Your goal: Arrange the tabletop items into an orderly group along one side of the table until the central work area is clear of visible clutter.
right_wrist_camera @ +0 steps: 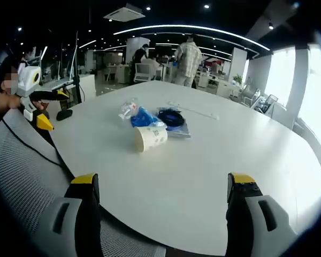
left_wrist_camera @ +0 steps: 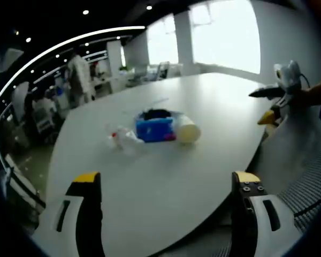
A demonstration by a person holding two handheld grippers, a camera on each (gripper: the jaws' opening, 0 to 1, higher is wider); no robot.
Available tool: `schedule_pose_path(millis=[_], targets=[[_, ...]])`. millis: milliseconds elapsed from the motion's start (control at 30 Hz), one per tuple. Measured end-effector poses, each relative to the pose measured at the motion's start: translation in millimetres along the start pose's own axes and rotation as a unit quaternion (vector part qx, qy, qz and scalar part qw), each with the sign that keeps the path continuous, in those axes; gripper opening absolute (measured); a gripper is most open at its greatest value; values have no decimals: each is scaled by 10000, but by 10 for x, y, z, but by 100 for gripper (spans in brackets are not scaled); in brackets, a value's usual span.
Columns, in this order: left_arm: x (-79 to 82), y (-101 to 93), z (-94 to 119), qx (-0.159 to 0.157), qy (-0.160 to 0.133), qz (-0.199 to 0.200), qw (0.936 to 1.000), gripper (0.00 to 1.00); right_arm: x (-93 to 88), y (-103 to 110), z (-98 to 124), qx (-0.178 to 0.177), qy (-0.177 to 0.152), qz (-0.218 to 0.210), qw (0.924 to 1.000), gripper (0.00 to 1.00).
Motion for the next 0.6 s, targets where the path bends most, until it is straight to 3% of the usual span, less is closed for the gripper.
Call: schedule_pose_path(millis=[600], targets=[[16, 5, 10, 46, -41, 32, 10000, 99, -5, -3, 11, -12, 10, 2, 10000, 100]])
Point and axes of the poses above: the point that each gripper's makers call its tool centre point, and the gripper's own axes: z roughly backward along the fingers, y roughly to its left, x roughly out of its top, the point moved 3 cm from there along z, roughly backward along the fingers, and after that the axes turned 1 degree about z, right-handed, at the moved point
